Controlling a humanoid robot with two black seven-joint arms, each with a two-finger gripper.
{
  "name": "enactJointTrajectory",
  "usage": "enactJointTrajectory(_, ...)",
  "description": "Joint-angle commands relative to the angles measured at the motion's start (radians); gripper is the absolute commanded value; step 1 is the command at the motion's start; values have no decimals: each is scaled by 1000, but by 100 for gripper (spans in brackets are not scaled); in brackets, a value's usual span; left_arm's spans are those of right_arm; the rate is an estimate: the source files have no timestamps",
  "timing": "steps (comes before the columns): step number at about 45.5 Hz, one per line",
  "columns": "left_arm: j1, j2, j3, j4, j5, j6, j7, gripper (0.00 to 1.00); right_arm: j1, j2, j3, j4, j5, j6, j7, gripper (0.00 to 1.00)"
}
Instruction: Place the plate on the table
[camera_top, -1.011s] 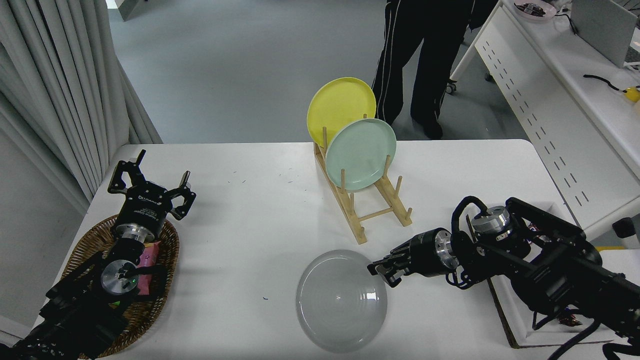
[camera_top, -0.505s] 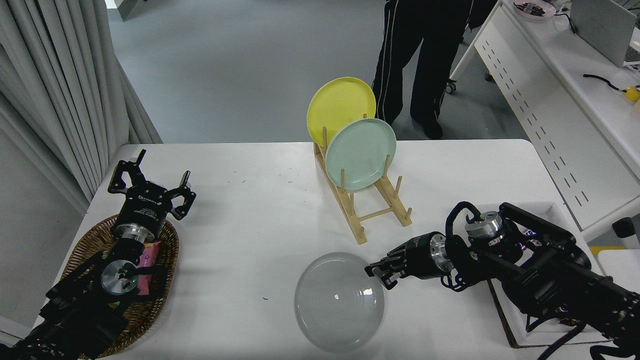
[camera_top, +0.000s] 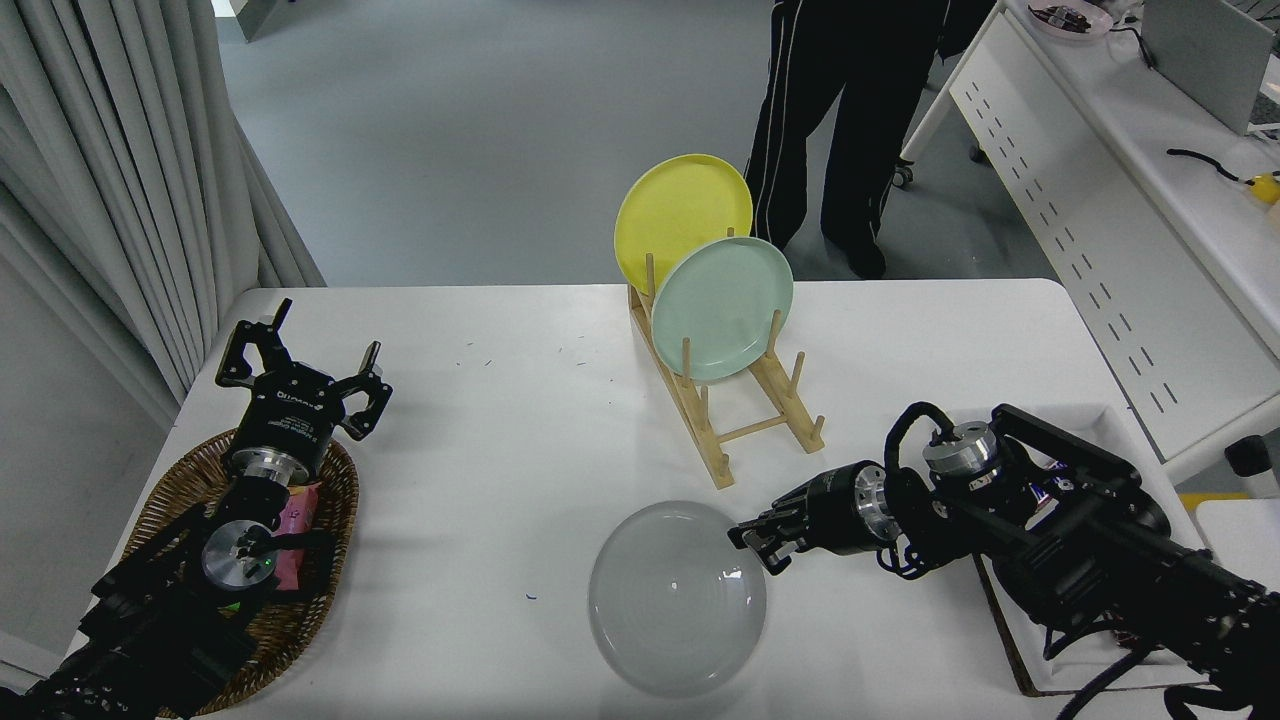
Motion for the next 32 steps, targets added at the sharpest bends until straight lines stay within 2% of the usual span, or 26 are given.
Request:
enactJointTrajectory(1, 0, 0, 0, 0, 0, 0, 0, 100, 1, 13, -1, -18, -3, 12, 0, 0)
enactJointTrajectory(19, 0, 0, 0, 0, 0, 0, 2, 100, 6, 19, 1, -19, -1, 13, 2, 0)
enactJointTrajectory(22, 0, 0, 0, 0, 0, 0, 0, 100, 6, 20, 2, -19, -1, 13, 2, 15)
enactJointTrajectory(23, 0, 0, 0, 0, 0, 0, 0, 100, 6, 20, 2, -18, -3, 15, 2, 17)
enactJointTrajectory(32, 0, 0, 0, 0, 0, 0, 0, 100, 17, 22, 1, -19, -1, 15, 2, 17)
